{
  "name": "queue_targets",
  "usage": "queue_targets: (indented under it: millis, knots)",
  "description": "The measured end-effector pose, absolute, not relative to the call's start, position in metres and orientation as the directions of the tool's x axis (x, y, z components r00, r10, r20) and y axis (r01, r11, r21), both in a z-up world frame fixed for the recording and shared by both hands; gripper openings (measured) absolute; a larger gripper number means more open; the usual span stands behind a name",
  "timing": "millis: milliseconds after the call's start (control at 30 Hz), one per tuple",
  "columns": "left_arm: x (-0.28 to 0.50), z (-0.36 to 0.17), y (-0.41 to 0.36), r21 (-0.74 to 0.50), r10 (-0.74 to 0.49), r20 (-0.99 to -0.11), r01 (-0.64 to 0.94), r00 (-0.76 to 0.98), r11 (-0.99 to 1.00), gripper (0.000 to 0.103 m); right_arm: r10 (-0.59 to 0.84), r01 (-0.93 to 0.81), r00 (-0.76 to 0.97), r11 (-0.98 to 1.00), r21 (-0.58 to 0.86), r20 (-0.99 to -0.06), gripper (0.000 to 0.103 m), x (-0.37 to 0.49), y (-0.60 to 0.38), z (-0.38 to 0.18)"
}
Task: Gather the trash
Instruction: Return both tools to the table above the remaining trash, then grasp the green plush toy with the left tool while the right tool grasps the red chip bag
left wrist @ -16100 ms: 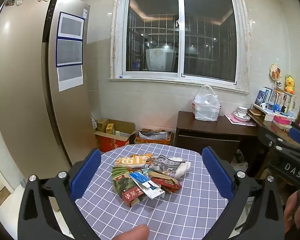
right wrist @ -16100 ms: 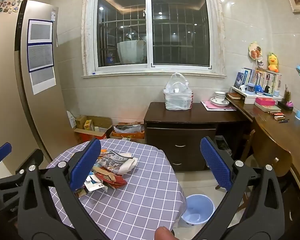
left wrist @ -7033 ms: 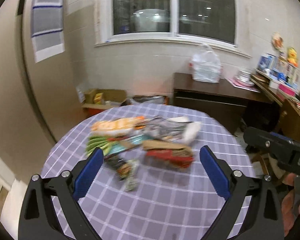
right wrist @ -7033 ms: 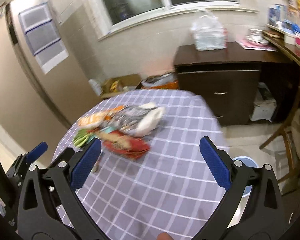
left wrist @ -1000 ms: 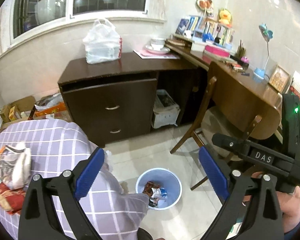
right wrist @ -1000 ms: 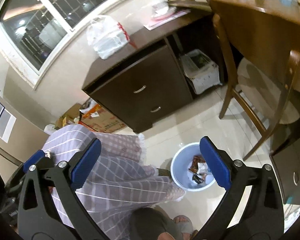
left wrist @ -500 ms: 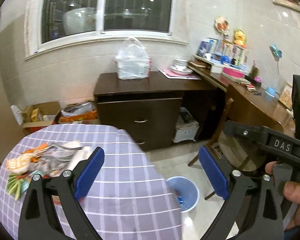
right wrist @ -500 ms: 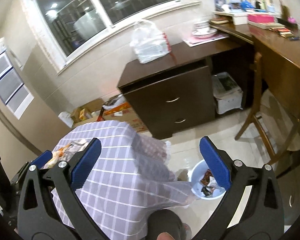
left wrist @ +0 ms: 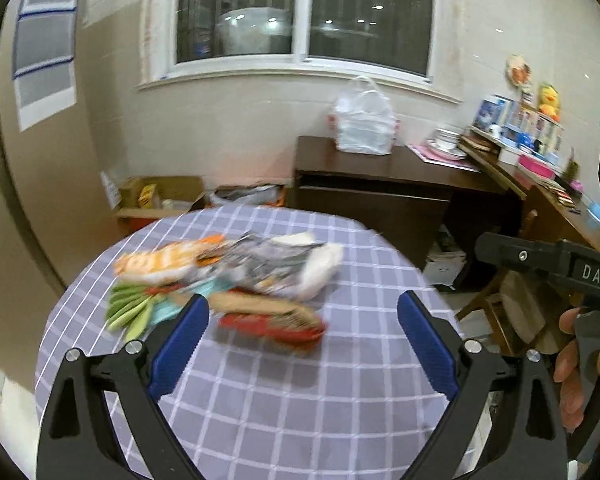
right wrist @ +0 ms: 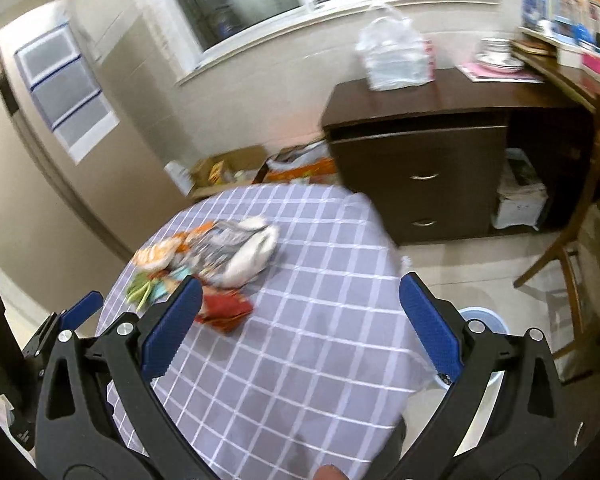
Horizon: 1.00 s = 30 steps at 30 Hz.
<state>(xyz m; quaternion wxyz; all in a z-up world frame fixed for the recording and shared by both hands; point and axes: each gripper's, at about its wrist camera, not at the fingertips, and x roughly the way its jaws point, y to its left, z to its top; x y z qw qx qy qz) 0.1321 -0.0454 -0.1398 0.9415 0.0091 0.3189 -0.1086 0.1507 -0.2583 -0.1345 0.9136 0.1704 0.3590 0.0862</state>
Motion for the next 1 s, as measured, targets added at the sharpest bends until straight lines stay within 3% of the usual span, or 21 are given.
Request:
queue_targets:
  millis: [467, 833, 900, 1000]
  knots:
    - [0.126, -0.169, 0.039, -0.058, -0.092, -0.643, 0.072, 0.76, 0.996, 0.093, 0.358, -0.23, 0.602, 0.934, 0.275, -0.714, 0.097, 0.186, -0.152, -0.182]
    - [0.144, -0.189, 0.084, -0.077, -0.036, -0.677, -0.022, 0.735, 0.997, 0.093, 0.331, -0.357, 0.551, 0.923, 0.142, -0.766, 0.096, 0.225, -0.099, -0.216]
    - [0.152, -0.193, 0.09, -0.078, -0.029, -0.683, -0.033, 0.73, 0.996, 0.093, 0.341, -0.372, 0.55, 0.917, 0.142, -0.762, 0.069, 0.228, -0.095, -0.219]
    - [0.168, -0.197, 0.098, -0.068, -0.01, -0.689, -0.051, 0.725, 0.996, 0.093, 0.359, -0.378, 0.553, 0.912, 0.158, -0.752, 0.062, 0.226, -0.095, -0.218]
